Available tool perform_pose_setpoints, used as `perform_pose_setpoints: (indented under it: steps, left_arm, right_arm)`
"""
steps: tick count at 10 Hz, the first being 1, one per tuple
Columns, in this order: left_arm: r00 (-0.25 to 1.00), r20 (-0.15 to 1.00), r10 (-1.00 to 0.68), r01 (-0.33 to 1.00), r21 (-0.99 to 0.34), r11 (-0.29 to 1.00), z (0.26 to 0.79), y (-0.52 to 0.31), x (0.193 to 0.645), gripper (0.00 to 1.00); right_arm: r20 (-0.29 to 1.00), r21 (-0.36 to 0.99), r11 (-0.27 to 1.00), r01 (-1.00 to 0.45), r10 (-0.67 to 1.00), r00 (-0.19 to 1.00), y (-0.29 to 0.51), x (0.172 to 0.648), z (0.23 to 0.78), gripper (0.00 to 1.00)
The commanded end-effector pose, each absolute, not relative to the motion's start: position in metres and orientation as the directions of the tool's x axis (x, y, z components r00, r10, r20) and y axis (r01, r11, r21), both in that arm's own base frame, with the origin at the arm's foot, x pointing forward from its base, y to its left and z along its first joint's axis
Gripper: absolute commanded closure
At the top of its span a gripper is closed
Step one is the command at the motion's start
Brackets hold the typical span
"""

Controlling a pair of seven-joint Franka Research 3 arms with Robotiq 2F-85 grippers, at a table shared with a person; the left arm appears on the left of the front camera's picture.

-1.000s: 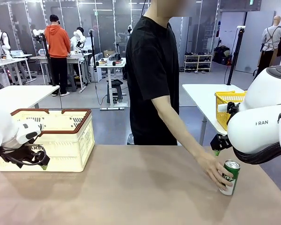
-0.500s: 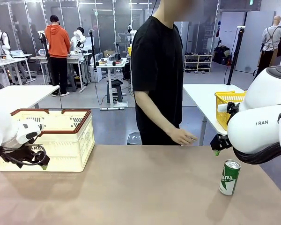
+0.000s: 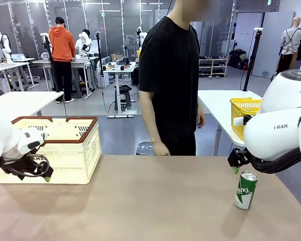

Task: Place the drinks into the Shopping basket.
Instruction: Pick up one drink and place it into the Shopping basket.

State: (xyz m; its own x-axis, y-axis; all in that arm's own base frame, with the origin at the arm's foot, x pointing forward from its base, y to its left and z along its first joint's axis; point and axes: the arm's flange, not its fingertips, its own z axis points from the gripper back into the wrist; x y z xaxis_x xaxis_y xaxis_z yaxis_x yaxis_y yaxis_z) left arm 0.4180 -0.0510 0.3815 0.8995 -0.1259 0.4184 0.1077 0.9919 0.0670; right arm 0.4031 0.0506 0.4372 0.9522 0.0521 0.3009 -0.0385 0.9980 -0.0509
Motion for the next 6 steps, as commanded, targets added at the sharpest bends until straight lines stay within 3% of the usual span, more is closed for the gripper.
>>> perform_pose_setpoints:
  steps: [1,6]
  left_arm:
    - [0.902,0.415,-0.124,0.105,0.068,0.992,0.383,-0.051,0.417,0.00]
    - [0.902,0.415,-0.124,0.105,0.068,0.992,0.383,-0.051,0.417,0.00]
  right_arm:
    - [0.245,-0.033,0.997,-0.069,0.075,0.967,0.042,0.413,0.438,0.00]
    - [0.181,-0.006,0.996,-0.085,0.085,0.980,0.022,0.437,0.422,0.00]
